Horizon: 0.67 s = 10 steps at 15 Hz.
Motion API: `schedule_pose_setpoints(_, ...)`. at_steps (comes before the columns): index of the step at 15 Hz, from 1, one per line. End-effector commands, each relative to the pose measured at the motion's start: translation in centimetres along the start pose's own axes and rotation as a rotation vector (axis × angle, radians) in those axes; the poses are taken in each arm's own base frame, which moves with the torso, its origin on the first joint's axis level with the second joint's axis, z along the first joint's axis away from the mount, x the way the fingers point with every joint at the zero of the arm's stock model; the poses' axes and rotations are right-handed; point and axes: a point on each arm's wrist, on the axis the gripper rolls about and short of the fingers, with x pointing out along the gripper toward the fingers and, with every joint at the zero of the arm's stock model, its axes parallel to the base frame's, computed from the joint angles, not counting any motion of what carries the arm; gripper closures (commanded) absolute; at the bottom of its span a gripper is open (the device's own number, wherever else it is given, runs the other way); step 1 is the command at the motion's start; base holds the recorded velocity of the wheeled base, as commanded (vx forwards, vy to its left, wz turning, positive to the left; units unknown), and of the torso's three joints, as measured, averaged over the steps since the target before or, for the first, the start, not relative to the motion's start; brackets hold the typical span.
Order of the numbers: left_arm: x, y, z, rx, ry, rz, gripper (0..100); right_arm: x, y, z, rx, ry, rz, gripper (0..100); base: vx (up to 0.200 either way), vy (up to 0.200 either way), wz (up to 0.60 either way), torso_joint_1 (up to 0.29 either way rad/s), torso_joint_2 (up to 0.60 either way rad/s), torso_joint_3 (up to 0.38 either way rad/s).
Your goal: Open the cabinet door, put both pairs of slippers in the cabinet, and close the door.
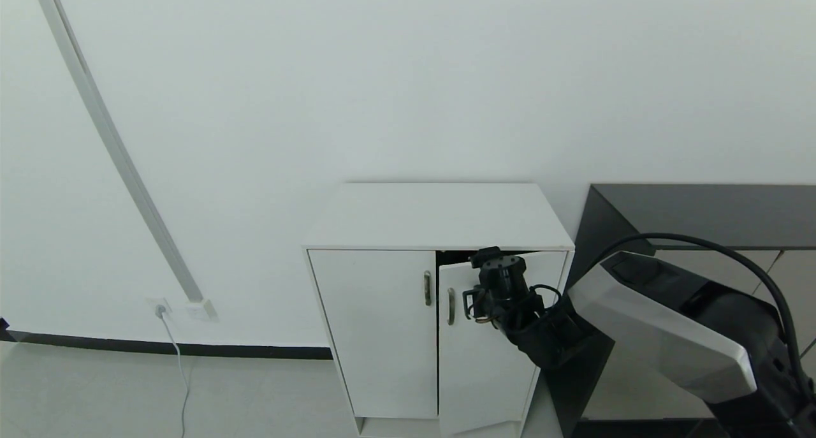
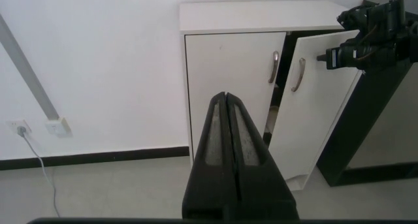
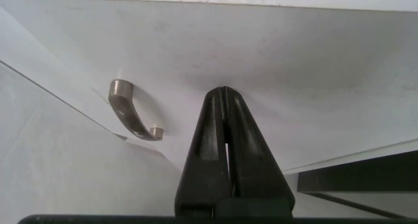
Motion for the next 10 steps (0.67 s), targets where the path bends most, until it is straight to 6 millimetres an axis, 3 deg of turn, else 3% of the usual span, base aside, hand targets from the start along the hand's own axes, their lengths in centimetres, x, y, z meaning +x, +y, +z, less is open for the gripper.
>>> schedule_pose_setpoints(1, 0.0, 0.0, 0.0, 0.0, 0.0, 0.0, 100, 0.3, -0.1, 0.0, 0.003, -0.001, -0.003, 100, 0.0, 0.0, 0.0, 0.0, 0.0, 0.0)
schedule_pose_setpoints(10, 0.0, 0.0, 0.0, -0.002, -0.001, 0.012, 100, 2.0, -1.7, -0.1, 0.011, 0.0, -0.043, 100, 0.0, 0.0, 0.0, 0.0, 0.0, 0.0)
